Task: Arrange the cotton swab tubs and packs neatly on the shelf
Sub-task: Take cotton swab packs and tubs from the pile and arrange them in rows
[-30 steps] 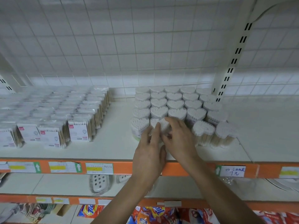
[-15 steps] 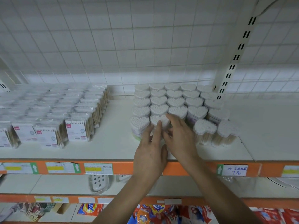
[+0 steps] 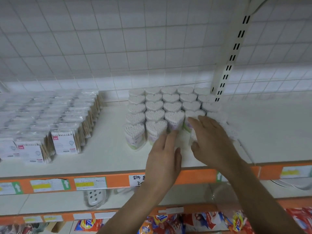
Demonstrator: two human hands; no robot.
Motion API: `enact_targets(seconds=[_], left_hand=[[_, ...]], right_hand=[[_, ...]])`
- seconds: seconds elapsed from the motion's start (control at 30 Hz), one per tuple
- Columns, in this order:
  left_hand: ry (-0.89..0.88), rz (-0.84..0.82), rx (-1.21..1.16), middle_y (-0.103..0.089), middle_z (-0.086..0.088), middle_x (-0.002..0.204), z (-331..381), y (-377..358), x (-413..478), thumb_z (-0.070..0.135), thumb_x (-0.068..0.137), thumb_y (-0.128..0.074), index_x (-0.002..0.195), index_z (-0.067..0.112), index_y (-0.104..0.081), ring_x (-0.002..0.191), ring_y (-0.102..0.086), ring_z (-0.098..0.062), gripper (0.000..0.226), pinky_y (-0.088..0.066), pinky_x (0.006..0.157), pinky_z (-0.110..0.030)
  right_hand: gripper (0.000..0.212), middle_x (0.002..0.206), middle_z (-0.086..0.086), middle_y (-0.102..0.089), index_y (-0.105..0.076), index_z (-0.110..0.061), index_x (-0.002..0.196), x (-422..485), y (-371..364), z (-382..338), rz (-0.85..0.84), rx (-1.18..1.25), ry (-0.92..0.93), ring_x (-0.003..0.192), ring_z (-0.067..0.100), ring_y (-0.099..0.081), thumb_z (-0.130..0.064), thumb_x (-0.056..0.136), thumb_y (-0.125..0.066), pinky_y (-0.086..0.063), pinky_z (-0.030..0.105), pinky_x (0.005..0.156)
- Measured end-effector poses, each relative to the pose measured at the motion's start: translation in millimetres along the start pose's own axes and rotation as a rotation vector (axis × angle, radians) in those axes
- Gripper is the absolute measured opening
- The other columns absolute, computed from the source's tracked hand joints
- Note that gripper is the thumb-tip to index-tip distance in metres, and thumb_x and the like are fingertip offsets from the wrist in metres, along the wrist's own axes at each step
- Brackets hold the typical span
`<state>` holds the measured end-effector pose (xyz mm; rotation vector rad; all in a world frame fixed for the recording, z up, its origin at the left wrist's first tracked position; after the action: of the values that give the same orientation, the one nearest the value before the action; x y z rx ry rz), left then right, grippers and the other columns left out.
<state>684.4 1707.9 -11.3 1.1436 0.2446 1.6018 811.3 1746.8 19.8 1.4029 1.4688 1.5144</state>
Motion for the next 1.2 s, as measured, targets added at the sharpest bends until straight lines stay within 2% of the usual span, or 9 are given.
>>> enact_targets(seconds=[0.2, 0.33, 0.43, 0.63, 0.73, 0.83, 0.9, 1.03, 1.2], left_hand=[[-0.027, -0.051, 0.013, -0.065, -0.005, 0.104, 7, -20, 1, 0.015, 0.078, -0.059, 0.126, 0.018, -0.044, 0.088, -0.065, -0.022, 0.051, -0.042, 0.072, -0.021], [-0.018, 0.003, -0.012, -0.062, -0.002, 0.113, 13, -13, 1, 0.021, 0.082, -0.057, 0.135, 0.020, -0.035, 0.096, -0.063, -0.018, 0.057, -0.050, 0.073, -0.025], [-0.049, 0.074, -0.027, -0.053, -0.005, 0.128, 20, -4, 4, 0.028, 0.084, -0.058, 0.142, 0.014, -0.028, 0.113, -0.051, -0.019, 0.067, -0.040, 0.091, -0.020], [-0.089, 0.149, 0.028, -0.044, -0.012, 0.133, 14, -2, 16, 0.018, 0.077, -0.073, 0.139, 0.005, -0.034, 0.119, -0.041, -0.026, 0.075, -0.033, 0.103, -0.029], [-0.074, 0.109, -0.039, -0.041, -0.009, 0.128, 10, 2, 20, 0.026, 0.082, -0.060, 0.139, 0.006, -0.035, 0.115, -0.041, -0.020, 0.066, -0.031, 0.099, -0.019], [-0.035, 0.034, -0.143, -0.043, -0.013, 0.124, 7, 6, 27, 0.029, 0.084, -0.052, 0.144, 0.002, -0.032, 0.109, -0.037, -0.002, 0.069, -0.029, 0.093, -0.002], [-0.009, -0.008, -0.191, -0.050, -0.005, 0.122, 9, 10, 30, 0.028, 0.089, -0.054, 0.146, 0.003, -0.026, 0.104, -0.039, 0.009, 0.069, -0.027, 0.088, 0.004], [0.034, -0.034, -0.255, -0.049, 0.016, 0.068, 10, 12, 28, 0.017, 0.093, -0.055, 0.145, 0.008, -0.024, 0.065, -0.053, 0.001, 0.060, -0.036, 0.057, -0.004], [-0.021, 0.044, -0.133, -0.054, -0.011, 0.119, 7, 6, 22, 0.016, 0.090, -0.056, 0.139, 0.001, -0.034, 0.107, -0.048, -0.011, 0.057, -0.030, 0.093, -0.001]], right_hand=[[0.059, 0.103, 0.011, -0.056, -0.059, -0.012, 0.118, -6, -7, 2, -0.012, -0.061, -0.044, 0.102, 0.034, -0.053, -0.005, 0.061, -0.073, -0.044, 0.042, 0.090], [0.046, 0.115, 0.006, -0.051, -0.053, -0.022, 0.126, -2, 16, 0, 0.038, 0.119, -0.065, 0.107, 0.026, -0.053, -0.025, 0.082, -0.065, -0.041, 0.033, 0.089], [0.050, 0.129, 0.003, -0.041, -0.046, -0.026, 0.133, 3, 31, -1, 0.083, 0.324, -0.142, 0.112, 0.019, -0.051, -0.035, 0.086, -0.060, -0.036, 0.025, 0.084], [0.061, 0.138, -0.005, -0.048, -0.039, -0.023, 0.140, 6, 23, -10, 0.015, 0.523, -0.054, 0.126, 0.009, -0.043, -0.041, 0.085, -0.059, -0.036, 0.029, 0.104], [0.073, 0.143, -0.012, -0.042, -0.028, -0.028, 0.145, 4, 21, -10, -0.056, 0.608, 0.028, 0.126, 0.002, -0.042, -0.039, 0.083, -0.064, -0.037, 0.027, 0.104], [0.080, 0.130, -0.018, -0.048, -0.024, -0.036, 0.145, 5, 23, -8, -0.132, 0.671, 0.084, 0.090, -0.014, -0.051, -0.036, 0.079, -0.068, -0.040, 0.007, 0.075], [0.078, 0.122, -0.014, -0.052, -0.023, -0.036, 0.146, 7, 22, -3, -0.141, 0.691, 0.100, 0.089, -0.010, -0.055, -0.029, 0.081, -0.067, -0.040, 0.005, 0.068], [0.064, 0.108, -0.010, -0.058, -0.038, -0.031, 0.138, 11, 18, 8, -0.049, 0.740, 0.035, 0.092, 0.003, -0.059, -0.028, 0.082, -0.068, -0.042, 0.012, 0.074], [0.048, 0.104, -0.011, -0.062, -0.050, -0.021, 0.116, 6, 1, 14, -0.014, 0.865, -0.068, 0.086, -0.004, -0.060, -0.025, 0.076, -0.076, -0.043, 0.007, 0.065]])
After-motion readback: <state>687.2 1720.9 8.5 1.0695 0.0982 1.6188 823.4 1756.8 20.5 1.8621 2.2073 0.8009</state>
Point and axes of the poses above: each hand's wrist, its own x-axis towards the middle knuckle, its own y-axis out of the back of the hand, z = x × y, the point moved 5 cm from there along x, towards the middle knuckle
